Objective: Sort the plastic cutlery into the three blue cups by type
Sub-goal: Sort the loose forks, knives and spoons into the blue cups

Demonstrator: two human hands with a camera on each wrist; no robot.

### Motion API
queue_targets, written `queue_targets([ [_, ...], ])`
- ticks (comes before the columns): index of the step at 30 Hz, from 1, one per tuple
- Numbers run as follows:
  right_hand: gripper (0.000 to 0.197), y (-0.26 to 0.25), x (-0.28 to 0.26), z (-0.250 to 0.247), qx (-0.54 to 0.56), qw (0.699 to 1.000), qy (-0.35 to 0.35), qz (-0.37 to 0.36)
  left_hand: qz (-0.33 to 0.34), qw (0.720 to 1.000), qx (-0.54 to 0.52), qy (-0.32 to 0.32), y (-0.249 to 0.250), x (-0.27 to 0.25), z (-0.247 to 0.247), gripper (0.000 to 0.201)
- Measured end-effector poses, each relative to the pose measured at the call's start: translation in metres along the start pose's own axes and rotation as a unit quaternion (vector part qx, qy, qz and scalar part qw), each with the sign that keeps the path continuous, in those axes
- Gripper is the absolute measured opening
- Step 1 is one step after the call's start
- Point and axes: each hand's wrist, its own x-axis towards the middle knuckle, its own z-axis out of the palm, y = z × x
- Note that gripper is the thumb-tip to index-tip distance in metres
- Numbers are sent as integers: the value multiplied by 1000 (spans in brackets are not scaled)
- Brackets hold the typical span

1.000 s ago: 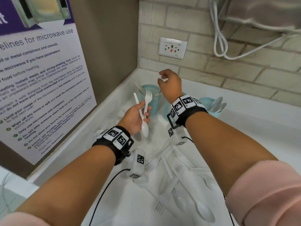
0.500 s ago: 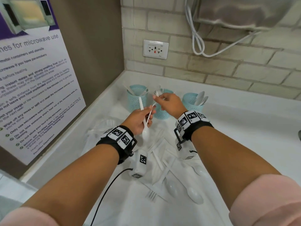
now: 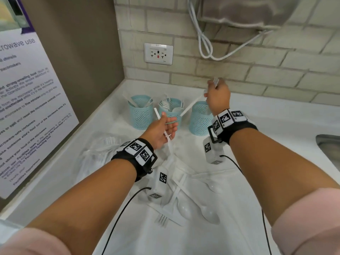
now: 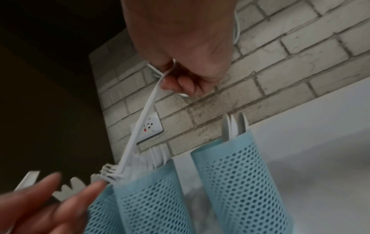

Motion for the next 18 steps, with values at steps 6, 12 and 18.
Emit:
queue_targets([
  [6, 14, -7, 4, 2, 43, 996, 62, -39, 12, 997, -76, 8, 7, 4, -3, 52],
  [12, 13, -11, -3, 37, 18, 998, -10, -57, 12, 990, -137, -19, 15, 3, -20, 78],
  [18, 37, -5, -4, 67, -171, 971, -153, -74, 11, 988, -156, -8, 16, 8, -35, 70],
])
